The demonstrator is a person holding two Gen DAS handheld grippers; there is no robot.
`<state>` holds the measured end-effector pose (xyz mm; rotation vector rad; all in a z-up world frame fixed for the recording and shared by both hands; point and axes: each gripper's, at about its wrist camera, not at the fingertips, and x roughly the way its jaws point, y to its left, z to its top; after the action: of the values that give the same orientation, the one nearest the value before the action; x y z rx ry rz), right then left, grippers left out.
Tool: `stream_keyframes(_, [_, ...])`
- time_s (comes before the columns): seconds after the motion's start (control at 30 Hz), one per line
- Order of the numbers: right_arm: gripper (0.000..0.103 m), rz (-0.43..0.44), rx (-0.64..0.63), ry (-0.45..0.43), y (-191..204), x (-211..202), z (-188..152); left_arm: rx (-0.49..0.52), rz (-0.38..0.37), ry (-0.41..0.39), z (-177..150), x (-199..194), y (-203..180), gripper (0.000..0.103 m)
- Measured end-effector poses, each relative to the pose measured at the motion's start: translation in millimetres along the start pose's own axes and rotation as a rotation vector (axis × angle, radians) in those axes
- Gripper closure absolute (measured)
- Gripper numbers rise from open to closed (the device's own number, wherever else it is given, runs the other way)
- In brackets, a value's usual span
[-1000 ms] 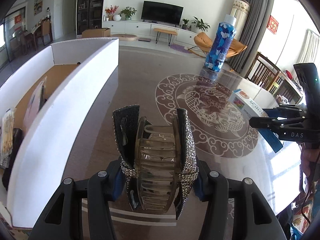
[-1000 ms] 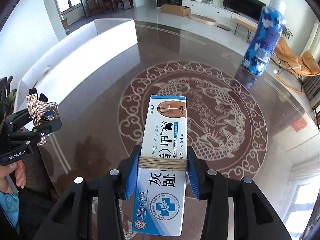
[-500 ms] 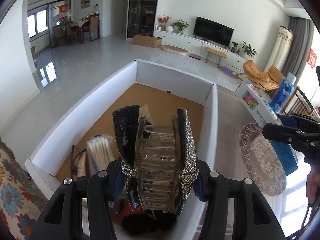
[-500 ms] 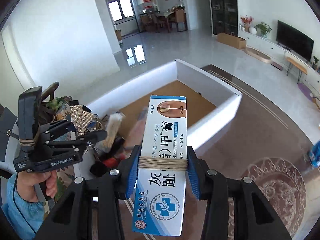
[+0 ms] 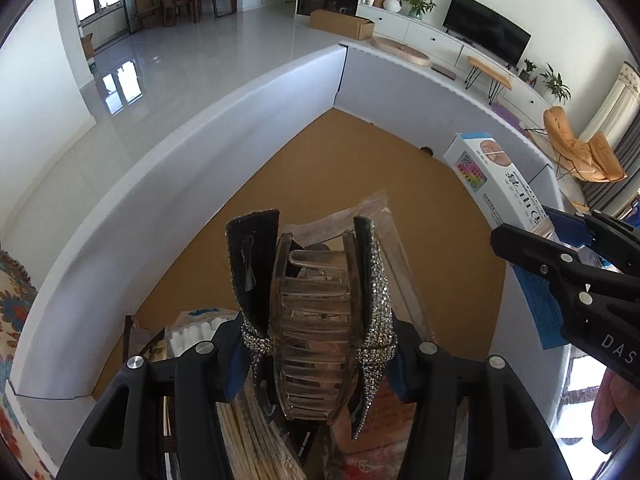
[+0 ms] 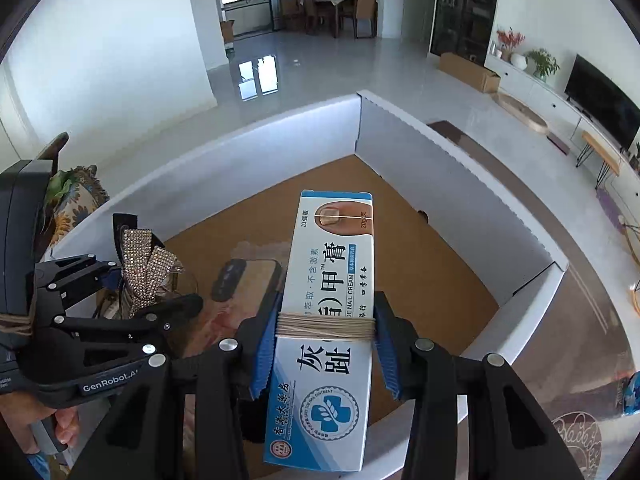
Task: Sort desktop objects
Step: 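Carry clip and cream box into the white box and open both tools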
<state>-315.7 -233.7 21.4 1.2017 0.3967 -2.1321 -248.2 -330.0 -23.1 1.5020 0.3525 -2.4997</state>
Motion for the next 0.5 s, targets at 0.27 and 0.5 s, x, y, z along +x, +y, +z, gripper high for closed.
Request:
stream_keyframes(0.27, [0.009, 0.025, 0.042, 0.006, -17.8, 16.2, -1.0, -0.013, 0.024, 0.022, -4.9, 9.2, -4.0, 0.018])
stream_keyframes(0.5, [0.006, -0.023, -0.026, -0.095, -16.6, -45.4, -16.8, -0.056, 0.051, -0.116, -16.3, -43.3, -13.8, 0.016])
